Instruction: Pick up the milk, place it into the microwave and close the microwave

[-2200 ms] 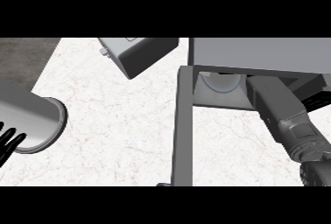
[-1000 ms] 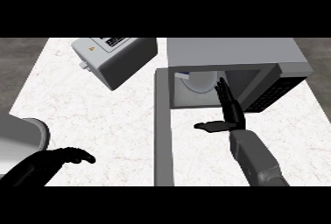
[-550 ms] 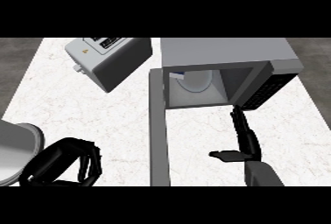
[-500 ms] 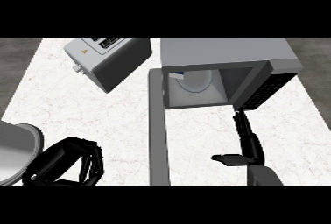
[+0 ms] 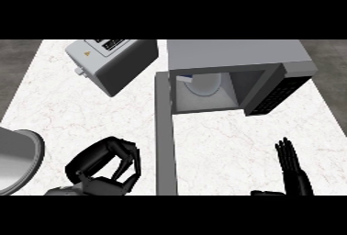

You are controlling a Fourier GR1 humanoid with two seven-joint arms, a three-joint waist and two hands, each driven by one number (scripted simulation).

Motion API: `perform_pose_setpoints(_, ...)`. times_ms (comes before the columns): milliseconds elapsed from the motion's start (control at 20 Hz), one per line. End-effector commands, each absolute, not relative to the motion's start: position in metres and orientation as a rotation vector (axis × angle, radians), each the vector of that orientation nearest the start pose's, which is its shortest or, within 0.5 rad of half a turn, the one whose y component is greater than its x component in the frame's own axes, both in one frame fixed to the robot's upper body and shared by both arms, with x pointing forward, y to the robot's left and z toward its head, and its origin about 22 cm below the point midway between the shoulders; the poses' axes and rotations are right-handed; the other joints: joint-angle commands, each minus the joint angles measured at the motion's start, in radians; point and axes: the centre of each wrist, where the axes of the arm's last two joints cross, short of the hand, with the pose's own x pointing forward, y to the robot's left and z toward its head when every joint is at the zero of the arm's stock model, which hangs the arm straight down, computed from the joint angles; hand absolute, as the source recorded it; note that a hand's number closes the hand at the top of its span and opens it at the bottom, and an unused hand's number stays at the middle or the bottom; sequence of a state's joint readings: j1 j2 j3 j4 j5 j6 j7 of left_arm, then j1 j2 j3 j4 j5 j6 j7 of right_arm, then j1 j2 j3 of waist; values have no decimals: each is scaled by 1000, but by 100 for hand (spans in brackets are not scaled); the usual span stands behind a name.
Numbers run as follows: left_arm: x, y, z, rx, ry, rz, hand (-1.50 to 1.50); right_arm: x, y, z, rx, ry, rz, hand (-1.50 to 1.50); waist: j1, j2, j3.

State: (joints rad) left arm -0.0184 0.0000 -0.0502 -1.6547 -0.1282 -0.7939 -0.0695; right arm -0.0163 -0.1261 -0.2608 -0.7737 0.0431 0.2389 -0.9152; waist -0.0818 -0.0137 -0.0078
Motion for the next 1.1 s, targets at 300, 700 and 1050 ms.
perform_pose_setpoints(300, 235, 135, -24, -648, -1545, -897, 150, 106, -358, -101, 100, -1873, 11, -150, 3, 9, 1)
perform_pose_setpoints(700, 198, 62, -43, -631, -1515, -959, 150, 116, -326, -46, 287, -1948, 19, -150, 4, 12, 2)
perform_pose_setpoints(1050, 206, 24, -27, -549, -1611, -922, 150, 118, -326, 7, 352, -1963, 103, -150, -30, 22, 1)
